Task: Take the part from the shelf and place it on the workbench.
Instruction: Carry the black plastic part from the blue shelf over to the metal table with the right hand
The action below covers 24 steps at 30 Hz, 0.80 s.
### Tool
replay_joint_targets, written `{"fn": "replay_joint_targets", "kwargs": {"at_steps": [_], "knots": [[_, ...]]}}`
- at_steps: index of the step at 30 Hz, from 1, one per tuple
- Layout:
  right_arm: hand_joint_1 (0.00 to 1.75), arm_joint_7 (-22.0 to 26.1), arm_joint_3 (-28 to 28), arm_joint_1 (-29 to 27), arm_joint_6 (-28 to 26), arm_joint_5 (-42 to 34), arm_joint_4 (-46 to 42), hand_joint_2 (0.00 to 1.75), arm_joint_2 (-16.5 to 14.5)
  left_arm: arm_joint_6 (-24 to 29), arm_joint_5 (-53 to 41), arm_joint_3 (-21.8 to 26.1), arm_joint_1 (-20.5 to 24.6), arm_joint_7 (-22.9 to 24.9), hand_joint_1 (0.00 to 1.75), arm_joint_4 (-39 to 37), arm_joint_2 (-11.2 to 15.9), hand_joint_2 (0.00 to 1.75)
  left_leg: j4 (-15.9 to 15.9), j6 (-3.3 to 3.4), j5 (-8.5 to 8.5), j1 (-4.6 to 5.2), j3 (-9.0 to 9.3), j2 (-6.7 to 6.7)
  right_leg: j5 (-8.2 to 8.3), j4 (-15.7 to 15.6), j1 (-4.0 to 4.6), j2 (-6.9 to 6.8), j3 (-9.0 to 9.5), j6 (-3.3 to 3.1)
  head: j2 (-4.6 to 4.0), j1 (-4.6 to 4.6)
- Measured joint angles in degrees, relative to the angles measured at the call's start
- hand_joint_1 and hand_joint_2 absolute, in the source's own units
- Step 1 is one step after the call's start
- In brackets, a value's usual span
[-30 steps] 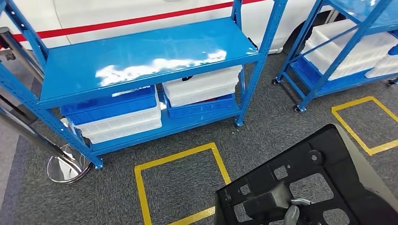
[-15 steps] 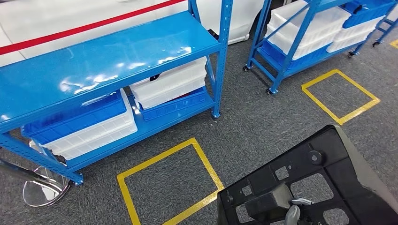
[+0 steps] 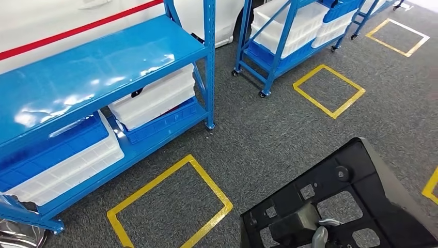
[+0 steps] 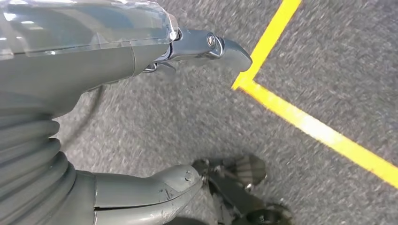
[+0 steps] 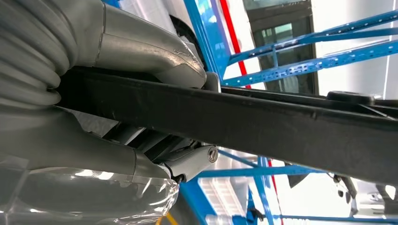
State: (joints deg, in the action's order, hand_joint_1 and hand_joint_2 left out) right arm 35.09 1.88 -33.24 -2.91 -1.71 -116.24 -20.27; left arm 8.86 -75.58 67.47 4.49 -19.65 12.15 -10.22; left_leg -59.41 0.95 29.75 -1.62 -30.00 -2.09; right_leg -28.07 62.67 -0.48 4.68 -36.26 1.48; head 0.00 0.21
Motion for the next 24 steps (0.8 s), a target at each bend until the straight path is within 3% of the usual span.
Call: {"fn": "replay_joint_targets", "kwargs": {"at_steps": [2, 4, 5, 7, 9, 11, 13, 14, 16, 18, 19, 20, 21, 22, 24], "knots": [[1.75, -0.16, -0.16, 0.1, 0.3, -0.1, 0.06, 1.75, 0.01, 0.06, 0.07, 0.01, -0.12, -0.13, 0.0, 0.0, 0.1, 1.75, 0.1, 0.3, -0.16, 0.29, -0.11, 1.71, -3.51, 6.34, 0.01, -3.51, -2.89, 0.39, 0.0, 0.46], [1.75, -0.35, -0.41, 0.14, 0.57, -0.19, 0.24, 1.75, 0.01, 0.08, 0.2, 0.02, -0.23, -0.29, 0.0, 0.0, 0.27, 1.75, 0.08, 0.32, -0.14, 0.55, -0.21, 3.55, -5.53, 11.89, -0.13, -4.34, -5.38, 0.54, 0.0, 0.47], [1.75, -0.45, -0.56, 0.13, 0.69, -0.22, 0.33, 1.75, 0.01, 0.08, 0.28, 0.02, -0.2, -0.37, 0.0, 0.0, 0.33, 1.75, 0.08, 0.32, -0.12, 0.63, -0.21, 4.4, -5.12, 12.16, -0.17, -4.46, -5.37, 0.48, 0.0, 0.47], [1.75, -0.72, -0.84, 0.19, 1.21, -0.32, 0.44, 1.75, 0.01, 0.1, 0.57, 0.03, -0.04, -0.48, 0.0, 0.0, 0.41, 1.75, 0.1, 0.29, -0.05, 0.82, -0.12, 5.85, -1.9, 6.5, -0.03, -5.06, -2.04, -0.04, 0.0, 0.49], [1.75, -1.0, -0.99, 0.46, 1.97, -0.45, 0.45, 1.75, 0.01, 0.12, 0.88, 0.07, 0.08, -0.58, 0.0, 0.0, 0.44, 1.75, 0.38, 0.14, -0.02, 0.94, 0.16, 7.04, 0.24, -0.78, 0.58, -7.55, 1.96, -1.16, -0.01, 0.39], [1.75, -1.32, -1.1, 0.83, 2.6, -0.62, 0.46, 1.75, -0.02, 0.1, 1.01, 0.13, 0.08, -0.79, 0.0, 0.0, 0.54, 1.75, 0.81, -0.31, -0.04, 0.78, 0.56, 8.14, 0.46, -3.72, 1.31, -9.37, 3.27, -2.14, -0.01, 0.42], [1.75, -1.55, -1.38, 1.07, 2.97, -0.79, 0.48, 1.75, -0.04, 0.05, 1.0, 0.17, 0.06, -1.01, 0.0, 0.0, 0.66, 1.75, 1.36, -1.02, -0.05, 0.74, 1.07, 9.33, 1.04, -4.66, 1.54, -8.45, 3.5, -2.69, -0.01, 0.54], [1.75, -1.61, -1.57, 1.1, 3.06, -0.85, 0.5, 1.75, -0.05, 0.03, 1.0, 0.19, 0.07, -1.09, 0.0, 0.01, 0.79, 1.75, 1.39, -1.32, 0.15, 0.74, 1.31, 9.12, 1.43, -5.3, 1.37, -7.77, 3.79, -2.83, -0.01, 0.48], [1.75, -1.65, -1.94, 1.31, 3.22, -0.98, 0.63, 1.75, -0.13, -0.02, 0.98, 0.22, 0.04, -1.28, 0.0, 0.01, 1.08, 1.75, -1.58, -1.66, 2.39, 0.8, 0.29, 6.41, 2.29, -6.7, 0.86, -6.42, 4.44, -3.15, -0.01, 0.19], [1.75, -1.69, -2.14, 1.62, 3.34, -1.09, 0.82, 1.75, -0.2, -0.07, 0.97, 0.26, -0.15, -1.39, 0.0, 0.01, 1.26, 1.75, -8.84, -1.71, 6.32, 0.66, -2.99, 3.29, 2.51, -6.98, 0.68, -4.97, 4.39, -3.43, 0.0, -0.01], [1.75, -1.72, -2.24, 1.7, 3.37, -1.1, 0.9, 1.75, -0.23, -0.09, 0.97, 0.27, -0.29, -1.39, 0.0, 0.01, 1.33, 1.75, -12.24, -1.76, 7.7, 0.64, -4.65, 2.77, 2.5, -6.84, 0.69, -4.14, 4.26, -3.52, 0.0, -0.03], [1.75, -1.72, -2.34, 1.7, 3.4, -1.12, 0.98, 1.75, -0.23, -0.1, 0.97, 0.3, -0.41, -1.4, 0.0, 0.02, 1.4, 1.75, -14.18, -1.82, 8.04, 0.63, -5.65, 2.54, 2.45, -6.64, 0.69, -3.28, 4.15, -3.53, 0.0, -0.04], [1.75, -1.73, -2.44, 1.68, 3.44, -1.14, 1.07, 1.75, -0.23, -0.1, 0.96, 0.33, -0.47, -1.41, 0.0, 0.02, 1.5, 1.75, -13.98, -1.88, 7.13, 0.61, -5.67, 2.43, 2.39, -6.34, 0.66, -2.38, 4.04, -3.45, 0.0, -0.03], [1.75, -1.73, -2.51, 1.68, 3.48, -1.16, 1.16, 1.75, -0.23, -0.1, 0.95, 0.38, -0.48, -1.44, 0.0, 0.02, 1.6, 1.75, -11.64, -1.92, 5.19, 0.56, -4.67, 2.17, 2.26, -5.95, 0.58, -1.48, 3.95, -3.29, 0.0, -0.05], [1.75, -1.74, -2.56, 1.68, 3.54, -1.19, 1.32, 1.75, -0.23, -0.1, 0.89, 0.48, -0.44, -1.48, 0.0, 0.02, 1.72, 1.75, -4.29, -1.97, 1.25, 0.34, -1.44, 0.05, 1.77, -4.8, 0.43, 0.08, 3.6, -2.7, -0.01, -0.06]]}}
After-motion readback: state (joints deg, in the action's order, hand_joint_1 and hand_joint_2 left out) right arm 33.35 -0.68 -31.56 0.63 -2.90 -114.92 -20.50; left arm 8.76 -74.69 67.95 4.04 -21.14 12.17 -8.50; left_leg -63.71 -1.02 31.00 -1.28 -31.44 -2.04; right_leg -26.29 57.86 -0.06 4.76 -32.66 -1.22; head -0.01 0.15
